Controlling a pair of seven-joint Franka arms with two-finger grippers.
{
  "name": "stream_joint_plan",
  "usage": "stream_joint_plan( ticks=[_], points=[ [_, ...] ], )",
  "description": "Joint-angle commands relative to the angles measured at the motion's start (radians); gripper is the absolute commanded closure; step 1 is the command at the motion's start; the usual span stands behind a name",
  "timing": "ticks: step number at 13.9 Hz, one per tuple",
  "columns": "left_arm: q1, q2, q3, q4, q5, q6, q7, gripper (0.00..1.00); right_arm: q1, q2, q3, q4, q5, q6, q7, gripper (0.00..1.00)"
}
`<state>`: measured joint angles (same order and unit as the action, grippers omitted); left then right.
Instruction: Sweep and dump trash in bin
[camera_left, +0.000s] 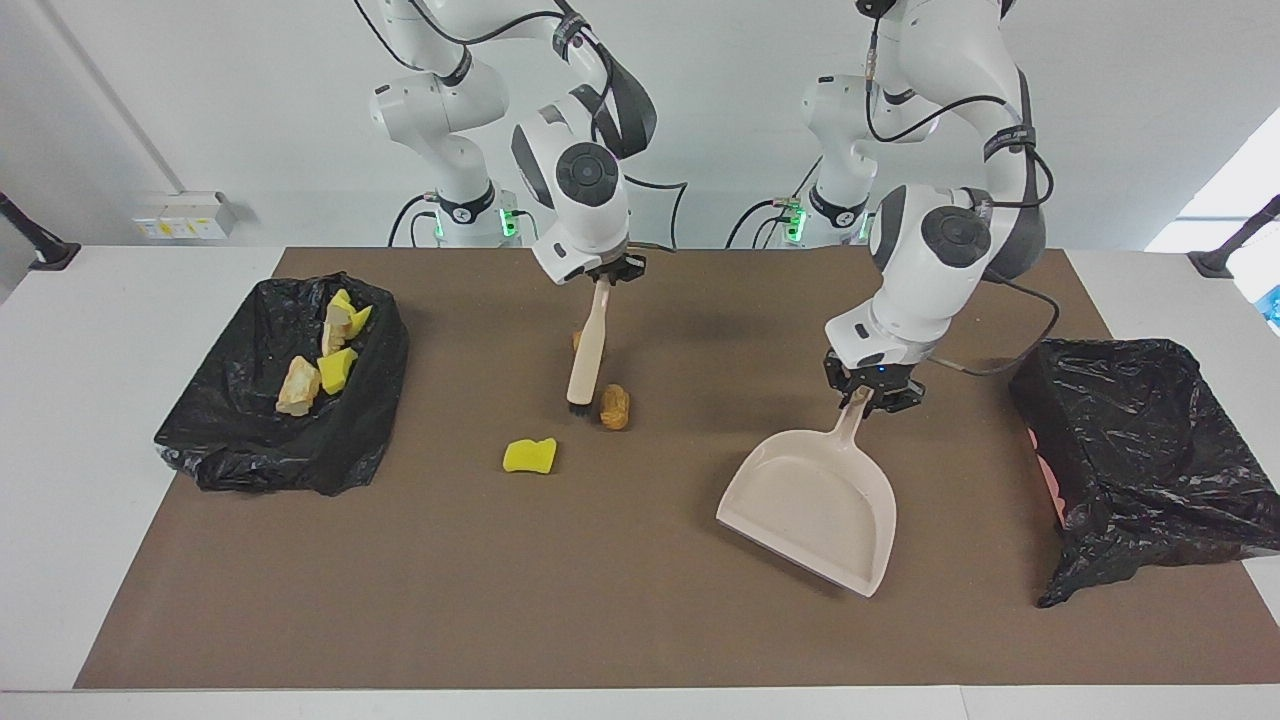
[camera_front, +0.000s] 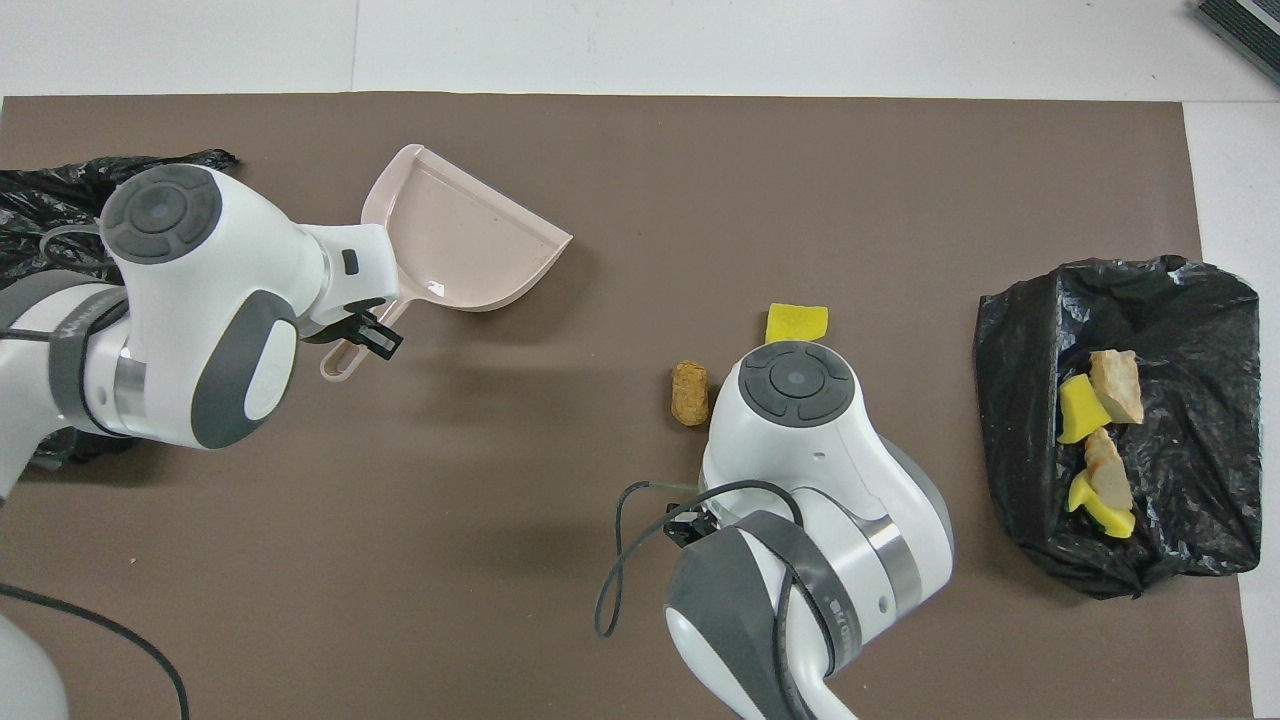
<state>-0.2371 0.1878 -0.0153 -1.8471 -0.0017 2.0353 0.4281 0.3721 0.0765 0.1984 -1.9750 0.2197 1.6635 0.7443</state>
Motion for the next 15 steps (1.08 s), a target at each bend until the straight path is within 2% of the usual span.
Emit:
stream_joint_plan(
  ticks=[1,3,5,8,10,12,13,15],
  points=[
    [0.044,-0.042,-0.006,-0.004,0.000,-0.058,0.252,1.00,0.020,-0.021,0.004,-0.005,0.023,-0.062,0.155,1.00],
    [0.047,-0.051,-0.003,-0.017,0.002,-0.081,0.435,1.00,0.044,-0.055,0.004,-0.054,0.038,-0.070,0.261,1.00],
    [0.067,-0.064,-0.003,-0.029,0.012,-0.102,0.597,1.00,0.086,-0.102,0.004,-0.129,0.072,-0.025,0.398,1.00],
    [0.065,-0.103,-0.003,-0.093,0.106,-0.090,0.808,1.00,0.200,-0.093,0.004,-0.186,0.093,0.042,0.637,1.00],
    [0.055,-0.136,-0.005,-0.159,0.146,-0.055,0.854,1.00,0.231,-0.084,0.004,-0.247,0.095,0.151,0.652,1.00],
    [0.019,-0.174,-0.006,-0.274,0.177,0.049,0.856,1.00,0.223,-0.038,0.004,-0.239,0.095,0.215,0.630,1.00],
    [0.007,-0.191,-0.006,-0.323,0.177,0.101,0.854,1.00,0.216,-0.029,0.003,-0.229,0.093,0.243,0.574,1.00],
    [-0.022,-0.194,-0.006,-0.348,0.177,0.115,0.842,1.00,0.206,0.006,-0.004,-0.184,0.092,0.254,0.412,1.00]
  ],
)
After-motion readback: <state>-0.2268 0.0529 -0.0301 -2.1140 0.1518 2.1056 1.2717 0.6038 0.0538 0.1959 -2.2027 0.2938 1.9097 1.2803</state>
